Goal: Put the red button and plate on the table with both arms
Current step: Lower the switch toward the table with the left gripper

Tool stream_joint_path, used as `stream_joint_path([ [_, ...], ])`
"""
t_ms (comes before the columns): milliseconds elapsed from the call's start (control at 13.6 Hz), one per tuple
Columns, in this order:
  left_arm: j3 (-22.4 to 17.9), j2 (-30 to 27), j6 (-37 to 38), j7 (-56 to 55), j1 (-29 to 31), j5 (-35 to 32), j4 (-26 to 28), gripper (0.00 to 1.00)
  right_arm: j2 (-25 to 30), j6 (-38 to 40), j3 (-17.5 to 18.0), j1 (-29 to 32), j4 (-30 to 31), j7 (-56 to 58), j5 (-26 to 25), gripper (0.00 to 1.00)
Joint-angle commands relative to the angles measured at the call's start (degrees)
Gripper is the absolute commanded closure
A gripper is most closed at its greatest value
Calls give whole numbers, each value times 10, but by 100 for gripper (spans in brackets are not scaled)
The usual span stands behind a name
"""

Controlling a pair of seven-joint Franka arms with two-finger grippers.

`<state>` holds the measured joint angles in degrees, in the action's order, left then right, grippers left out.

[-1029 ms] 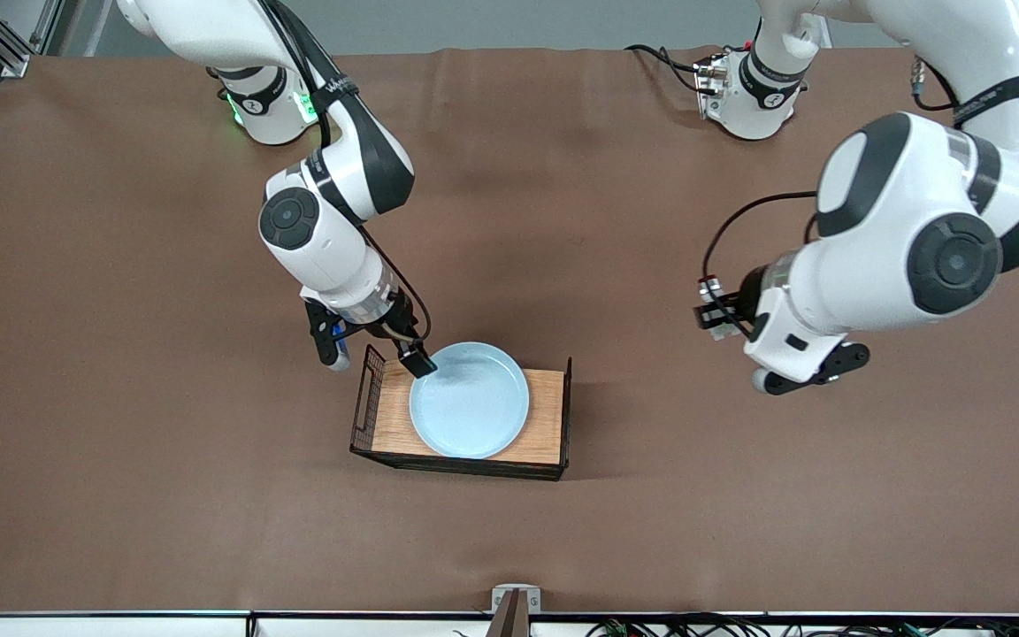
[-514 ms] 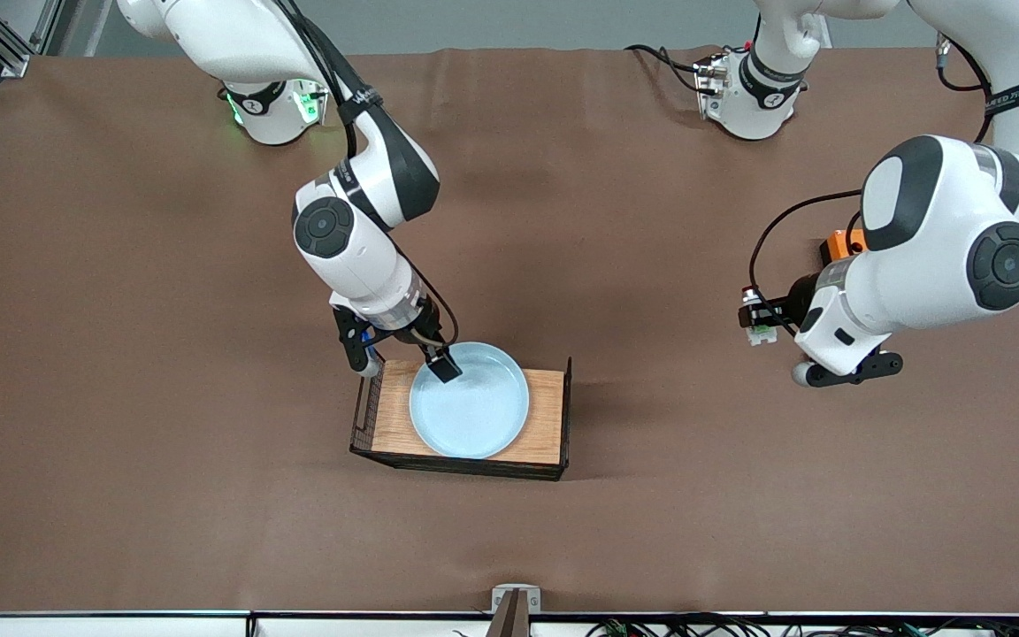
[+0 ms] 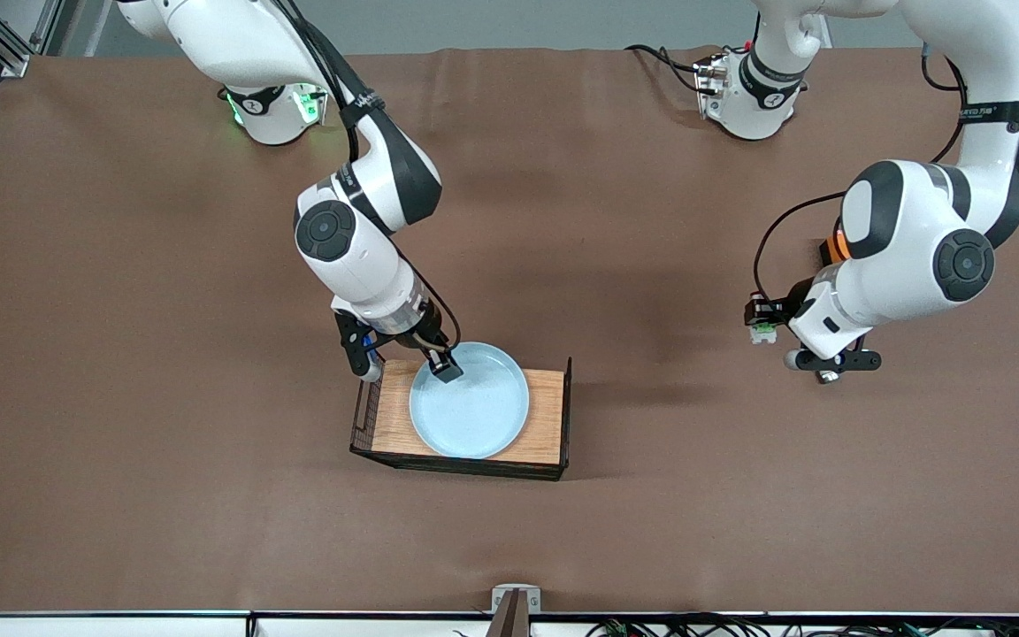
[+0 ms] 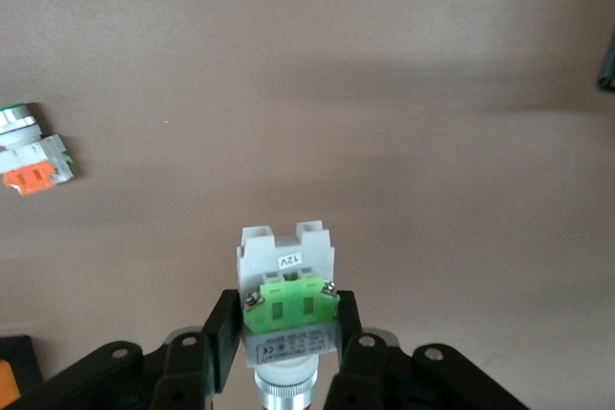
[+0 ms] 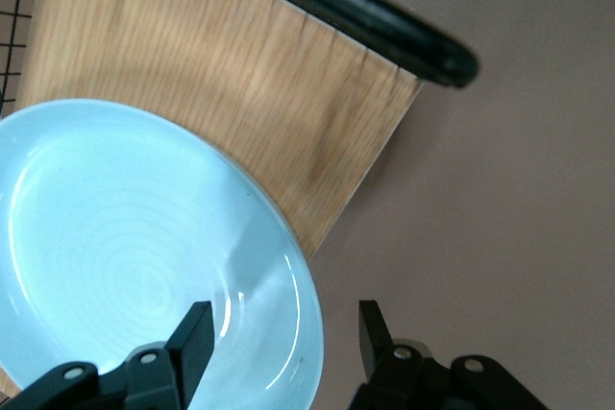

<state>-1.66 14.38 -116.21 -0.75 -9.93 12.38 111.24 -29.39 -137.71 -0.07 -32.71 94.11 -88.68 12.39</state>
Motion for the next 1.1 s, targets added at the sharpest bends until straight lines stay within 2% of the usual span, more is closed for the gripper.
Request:
stream_joint_path([
  [0, 3, -11, -34, 57, 24, 3, 36, 100, -8, 5, -2, -2, -15, -5, -4, 46],
  [294, 3, 41, -102, 87, 31, 5, 39, 100, -8, 4, -2, -2, -15, -4, -4, 70],
  [441, 3, 62, -127, 107, 34, 14, 41, 100, -8, 4, -1, -2, -15, -4, -24, 78],
  [661, 3, 96, -167, 159, 35, 64, 40, 100, -8, 8, 0, -2, -15, -5, -35, 96],
  [1029, 3, 130, -197, 209, 35, 105, 35, 100, -4, 23, 0, 1, -15, -4, -33, 100],
])
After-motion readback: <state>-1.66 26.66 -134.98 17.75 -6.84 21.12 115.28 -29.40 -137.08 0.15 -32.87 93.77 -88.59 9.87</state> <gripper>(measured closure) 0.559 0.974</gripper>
